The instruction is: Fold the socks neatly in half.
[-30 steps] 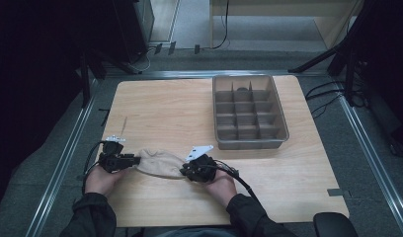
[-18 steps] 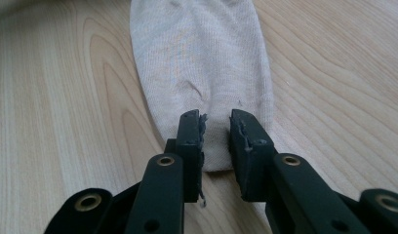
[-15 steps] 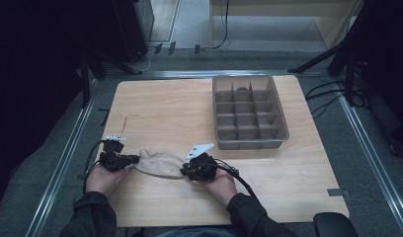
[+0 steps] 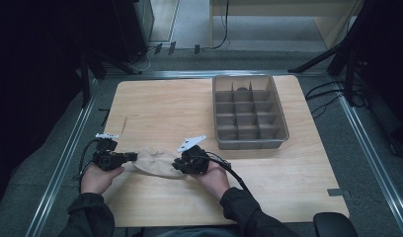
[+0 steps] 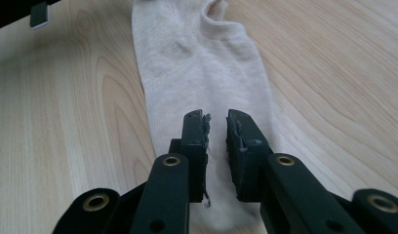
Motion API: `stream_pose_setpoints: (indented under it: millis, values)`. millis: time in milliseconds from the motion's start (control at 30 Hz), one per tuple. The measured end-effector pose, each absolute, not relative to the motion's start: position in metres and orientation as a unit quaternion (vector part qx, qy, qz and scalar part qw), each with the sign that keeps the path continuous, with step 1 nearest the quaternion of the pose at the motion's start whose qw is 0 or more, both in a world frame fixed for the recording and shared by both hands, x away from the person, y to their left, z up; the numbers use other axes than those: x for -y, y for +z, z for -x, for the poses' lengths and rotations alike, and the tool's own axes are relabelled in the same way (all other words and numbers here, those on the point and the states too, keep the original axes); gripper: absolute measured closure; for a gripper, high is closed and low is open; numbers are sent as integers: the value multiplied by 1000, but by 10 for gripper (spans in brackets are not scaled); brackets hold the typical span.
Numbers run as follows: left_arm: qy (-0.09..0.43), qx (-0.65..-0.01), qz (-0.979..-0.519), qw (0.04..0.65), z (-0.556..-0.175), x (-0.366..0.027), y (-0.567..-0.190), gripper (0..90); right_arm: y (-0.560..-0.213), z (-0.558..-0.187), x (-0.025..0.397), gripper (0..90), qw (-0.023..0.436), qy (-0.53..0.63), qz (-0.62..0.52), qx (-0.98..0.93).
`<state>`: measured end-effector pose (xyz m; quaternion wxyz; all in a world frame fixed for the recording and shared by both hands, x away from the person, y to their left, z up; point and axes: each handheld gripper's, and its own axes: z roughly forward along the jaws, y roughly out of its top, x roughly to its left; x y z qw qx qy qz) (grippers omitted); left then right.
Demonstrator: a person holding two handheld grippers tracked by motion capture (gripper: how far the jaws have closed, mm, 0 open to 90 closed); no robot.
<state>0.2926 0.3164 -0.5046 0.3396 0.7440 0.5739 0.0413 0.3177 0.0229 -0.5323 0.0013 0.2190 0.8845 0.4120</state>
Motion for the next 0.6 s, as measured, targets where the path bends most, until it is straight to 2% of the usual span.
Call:
stream_pose_setpoints:
  millis: [367, 600]
  values:
    - [44, -563, -747, 352, -291, -314, -497, 839, -545, -316, -54, 786, 6, 388, -199, -900]
    - [39, -550, -748, 369, -288, -308, -490, 839, -548, -313, -56, 788, 22, 396, -189, -898]
